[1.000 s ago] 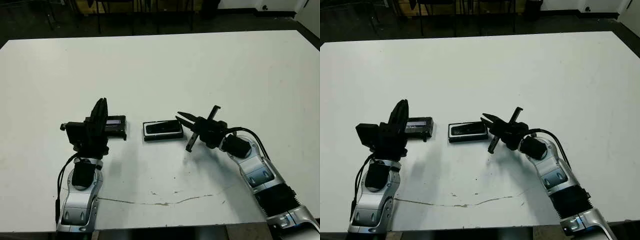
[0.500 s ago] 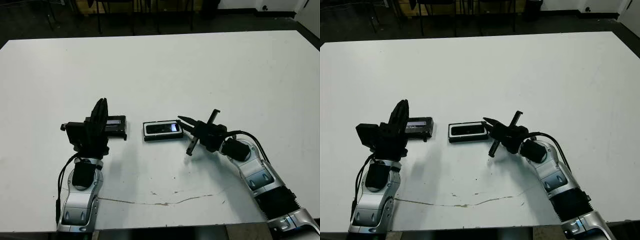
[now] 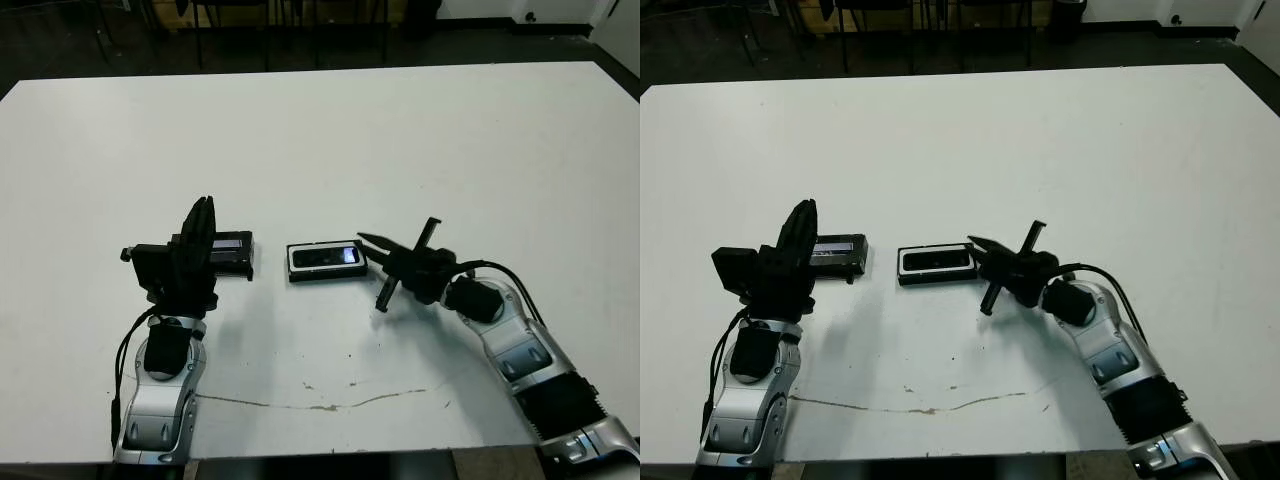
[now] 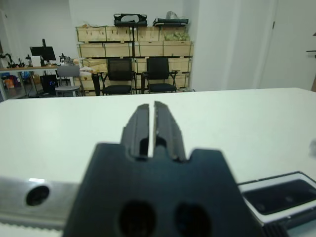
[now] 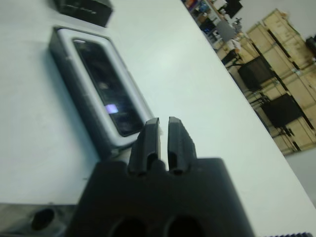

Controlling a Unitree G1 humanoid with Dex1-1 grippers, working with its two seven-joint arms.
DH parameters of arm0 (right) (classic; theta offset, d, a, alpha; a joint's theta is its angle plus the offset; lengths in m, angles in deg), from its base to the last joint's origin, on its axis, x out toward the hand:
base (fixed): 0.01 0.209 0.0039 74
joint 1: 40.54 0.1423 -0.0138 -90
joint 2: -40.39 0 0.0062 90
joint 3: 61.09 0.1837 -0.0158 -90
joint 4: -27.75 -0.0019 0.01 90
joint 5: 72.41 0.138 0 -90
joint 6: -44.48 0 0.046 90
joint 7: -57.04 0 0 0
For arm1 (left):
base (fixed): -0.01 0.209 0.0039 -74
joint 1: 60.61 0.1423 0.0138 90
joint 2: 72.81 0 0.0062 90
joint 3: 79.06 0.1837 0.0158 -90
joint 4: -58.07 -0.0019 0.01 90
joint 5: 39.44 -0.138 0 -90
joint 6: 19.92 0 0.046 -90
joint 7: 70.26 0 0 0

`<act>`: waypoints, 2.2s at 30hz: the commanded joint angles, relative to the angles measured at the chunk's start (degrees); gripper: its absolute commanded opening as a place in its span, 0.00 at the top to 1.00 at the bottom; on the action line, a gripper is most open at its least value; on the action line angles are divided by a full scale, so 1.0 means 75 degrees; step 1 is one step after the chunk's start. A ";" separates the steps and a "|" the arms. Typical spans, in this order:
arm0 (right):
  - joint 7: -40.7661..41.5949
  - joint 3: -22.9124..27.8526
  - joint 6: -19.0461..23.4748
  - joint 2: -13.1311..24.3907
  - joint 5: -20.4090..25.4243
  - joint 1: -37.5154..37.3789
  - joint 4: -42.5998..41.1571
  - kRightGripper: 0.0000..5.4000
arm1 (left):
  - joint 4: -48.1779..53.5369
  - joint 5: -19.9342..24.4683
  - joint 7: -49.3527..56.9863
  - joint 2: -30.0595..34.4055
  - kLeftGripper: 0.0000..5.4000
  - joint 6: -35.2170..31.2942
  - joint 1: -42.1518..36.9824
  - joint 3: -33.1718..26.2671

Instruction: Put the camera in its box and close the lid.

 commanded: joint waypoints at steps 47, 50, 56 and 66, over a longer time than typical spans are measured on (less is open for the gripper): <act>0.1233 0.2766 0.2838 0.1250 0.4371 -0.0704 -0.2758 1.00 | -1.1017 -0.2523 -0.9260 0.3787 1.00 -0.1183 -0.8465 0.3078; 0.1236 0.2756 0.2942 0.1281 0.4393 -0.0720 -0.2810 1.00 | -1.1085 -0.2667 -0.9287 0.3724 1.00 -0.1225 -0.8400 0.3146; 0.1261 0.2786 0.2985 0.1294 0.4460 -0.0802 -0.2873 1.00 | -1.0981 -0.3070 -0.9432 0.3746 1.00 -0.1756 -0.8315 0.3454; 0.1351 0.2780 0.2968 0.1334 0.4451 -0.0835 -0.2799 1.00 | -0.8977 -0.2901 -1.0991 0.4264 1.00 -0.2931 -0.7413 0.3605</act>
